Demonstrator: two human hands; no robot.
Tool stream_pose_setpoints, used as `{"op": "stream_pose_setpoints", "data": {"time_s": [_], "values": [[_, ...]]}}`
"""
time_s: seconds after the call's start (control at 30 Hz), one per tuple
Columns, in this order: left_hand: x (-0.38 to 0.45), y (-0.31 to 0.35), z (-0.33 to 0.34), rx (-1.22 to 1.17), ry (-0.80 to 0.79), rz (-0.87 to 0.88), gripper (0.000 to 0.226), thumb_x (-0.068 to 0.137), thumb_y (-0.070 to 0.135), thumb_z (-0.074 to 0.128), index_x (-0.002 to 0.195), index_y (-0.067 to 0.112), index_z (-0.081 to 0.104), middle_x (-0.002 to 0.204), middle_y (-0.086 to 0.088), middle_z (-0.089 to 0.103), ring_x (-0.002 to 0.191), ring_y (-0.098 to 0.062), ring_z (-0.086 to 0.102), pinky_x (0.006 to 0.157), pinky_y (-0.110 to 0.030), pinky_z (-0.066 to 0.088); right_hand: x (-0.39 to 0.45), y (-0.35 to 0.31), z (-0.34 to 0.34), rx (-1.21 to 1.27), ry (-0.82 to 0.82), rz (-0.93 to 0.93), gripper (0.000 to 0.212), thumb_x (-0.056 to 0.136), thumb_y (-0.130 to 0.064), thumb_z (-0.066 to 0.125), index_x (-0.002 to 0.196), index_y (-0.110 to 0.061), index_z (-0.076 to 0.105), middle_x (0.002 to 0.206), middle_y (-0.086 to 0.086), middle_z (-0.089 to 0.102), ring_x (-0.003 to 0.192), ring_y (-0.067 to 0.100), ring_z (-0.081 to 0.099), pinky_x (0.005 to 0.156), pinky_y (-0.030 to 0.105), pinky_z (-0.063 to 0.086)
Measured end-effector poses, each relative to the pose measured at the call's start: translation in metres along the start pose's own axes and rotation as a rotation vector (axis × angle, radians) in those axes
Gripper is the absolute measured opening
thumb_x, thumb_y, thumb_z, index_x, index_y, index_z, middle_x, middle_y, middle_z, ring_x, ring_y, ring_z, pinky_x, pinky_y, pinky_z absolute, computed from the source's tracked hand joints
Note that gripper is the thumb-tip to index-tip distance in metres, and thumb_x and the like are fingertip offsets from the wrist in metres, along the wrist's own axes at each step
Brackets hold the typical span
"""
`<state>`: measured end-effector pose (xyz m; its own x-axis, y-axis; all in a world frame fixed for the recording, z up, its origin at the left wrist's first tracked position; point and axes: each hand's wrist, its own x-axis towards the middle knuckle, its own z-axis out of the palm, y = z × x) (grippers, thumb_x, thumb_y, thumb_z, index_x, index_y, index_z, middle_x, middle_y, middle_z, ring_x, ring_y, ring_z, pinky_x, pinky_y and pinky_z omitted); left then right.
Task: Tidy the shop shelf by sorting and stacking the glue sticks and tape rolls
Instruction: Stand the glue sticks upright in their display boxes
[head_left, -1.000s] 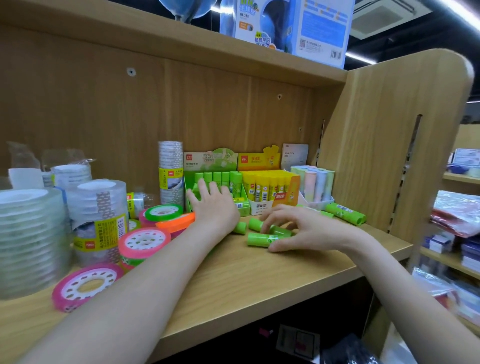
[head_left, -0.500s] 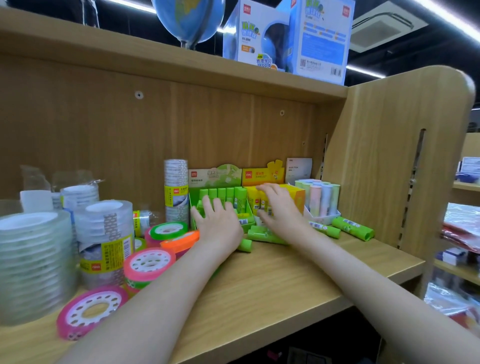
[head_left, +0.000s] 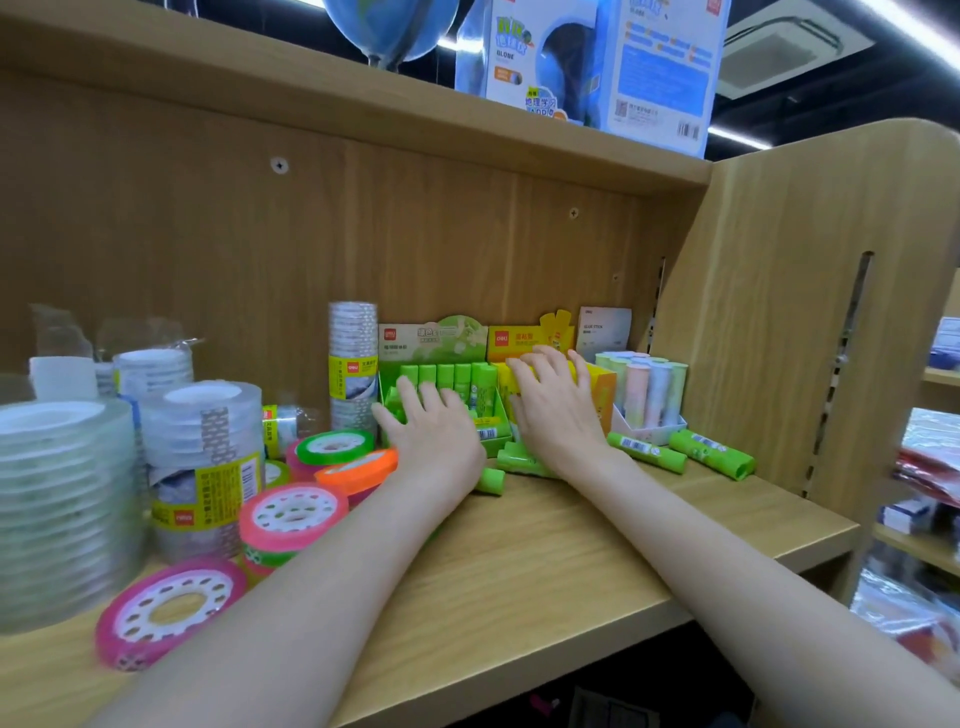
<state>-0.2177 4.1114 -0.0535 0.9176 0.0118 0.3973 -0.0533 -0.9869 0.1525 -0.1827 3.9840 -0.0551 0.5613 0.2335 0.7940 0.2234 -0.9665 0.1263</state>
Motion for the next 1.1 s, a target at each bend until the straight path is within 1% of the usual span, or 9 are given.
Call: {"op": "stream_pose_setpoints", "data": {"time_s": [0.03,0.07,0.17,0.23,0.33,0.43,0.67,0.87,1.1], "values": [[0.001,0.000,0.000,-0.002,0.000,-0.016,0.057,0.091,0.014,0.035,0.145,0.007,0.018,0.154,-0.014,0.009,0.143,-0.034,-0.005,0.110,-0.059,0.004,0.004,0.002,-0.002,0.049,0.030,-0.021,0.039,0.087,-0.006,0.054,0.126,-0.011,0.054,0.127,0.009,0.055,0.131,0.027,0.038,0.111,0.047,0.019],[0.002,0.000,0.001,-0.003,-0.005,-0.032,0.059,0.091,0.014,0.035,0.146,0.006,0.015,0.155,-0.014,0.007,0.143,-0.035,-0.007,0.110,-0.059,0.004,0.009,0.003,-0.006,0.111,-0.008,-0.047,0.040,0.088,-0.008,0.055,0.128,-0.014,0.054,0.128,0.006,0.055,0.132,0.025,0.036,0.110,0.045,0.019],[0.004,0.001,0.002,-0.011,-0.016,-0.084,0.063,0.092,0.014,0.034,0.148,0.006,0.006,0.156,-0.015,-0.001,0.141,-0.039,-0.012,0.110,-0.061,0.003,0.023,0.002,-0.011,0.296,-0.388,-0.098,0.038,0.094,-0.018,0.050,0.131,-0.025,0.049,0.128,-0.009,0.056,0.135,0.015,0.026,0.110,0.041,0.013],[0.005,0.002,0.002,-0.015,-0.019,-0.109,0.065,0.093,0.016,0.034,0.148,0.005,0.001,0.156,-0.016,-0.005,0.140,-0.041,-0.014,0.110,-0.062,0.004,0.029,0.000,-0.008,0.237,-0.546,-0.141,0.033,0.093,-0.022,0.051,0.126,-0.027,0.051,0.133,-0.006,0.050,0.138,0.014,0.017,0.111,0.045,0.007],[0.006,0.002,0.002,-0.017,-0.025,-0.124,0.068,0.093,0.018,0.036,0.148,0.004,-0.003,0.156,-0.016,-0.008,0.140,-0.041,-0.016,0.109,-0.062,0.004,0.033,0.000,-0.006,0.102,-0.648,-0.179,0.031,0.092,-0.026,0.051,0.123,-0.026,0.048,0.140,0.005,0.040,0.142,0.017,0.005,0.112,0.052,-0.001],[0.005,0.001,0.002,-0.025,-0.029,-0.119,0.068,0.094,0.020,0.036,0.148,0.004,-0.003,0.156,-0.015,-0.007,0.140,-0.041,-0.016,0.109,-0.061,0.004,0.032,0.000,-0.008,0.068,-0.640,-0.193,0.032,0.093,-0.029,0.052,0.124,-0.024,0.046,0.138,0.007,0.043,0.142,0.022,0.005,0.113,0.055,-0.002],[0.002,-0.002,0.003,-0.023,-0.015,-0.082,0.066,0.094,0.019,0.037,0.148,0.006,0.002,0.156,-0.013,0.002,0.142,-0.037,-0.008,0.110,-0.056,0.009,0.032,-0.005,-0.012,0.022,-0.716,-0.208,0.034,0.094,-0.025,0.051,0.126,-0.017,0.044,0.137,0.003,0.044,0.143,0.023,0.001,0.112,0.054,-0.005],[0.000,-0.005,0.000,-0.055,-0.030,-0.089,0.069,0.091,0.018,0.040,0.148,0.009,0.002,0.155,-0.012,0.002,0.142,-0.037,-0.004,0.110,-0.053,0.013,0.048,-0.008,-0.019,-0.079,-0.809,-0.235,0.033,0.091,-0.036,0.055,0.123,-0.028,0.056,0.126,0.000,0.051,0.139,0.025,0.007,0.111,0.057,0.000],[0.001,-0.004,-0.001,-0.057,-0.047,-0.088,0.069,0.092,0.020,0.040,0.148,0.009,0.000,0.155,-0.012,0.001,0.142,-0.036,-0.005,0.110,-0.052,0.015,0.033,-0.004,-0.019,-0.004,-0.765,-0.180,0.033,0.093,-0.030,0.050,0.126,-0.026,0.050,0.143,-0.003,0.042,0.145,0.017,-0.002,0.111,0.054,-0.010]]}}
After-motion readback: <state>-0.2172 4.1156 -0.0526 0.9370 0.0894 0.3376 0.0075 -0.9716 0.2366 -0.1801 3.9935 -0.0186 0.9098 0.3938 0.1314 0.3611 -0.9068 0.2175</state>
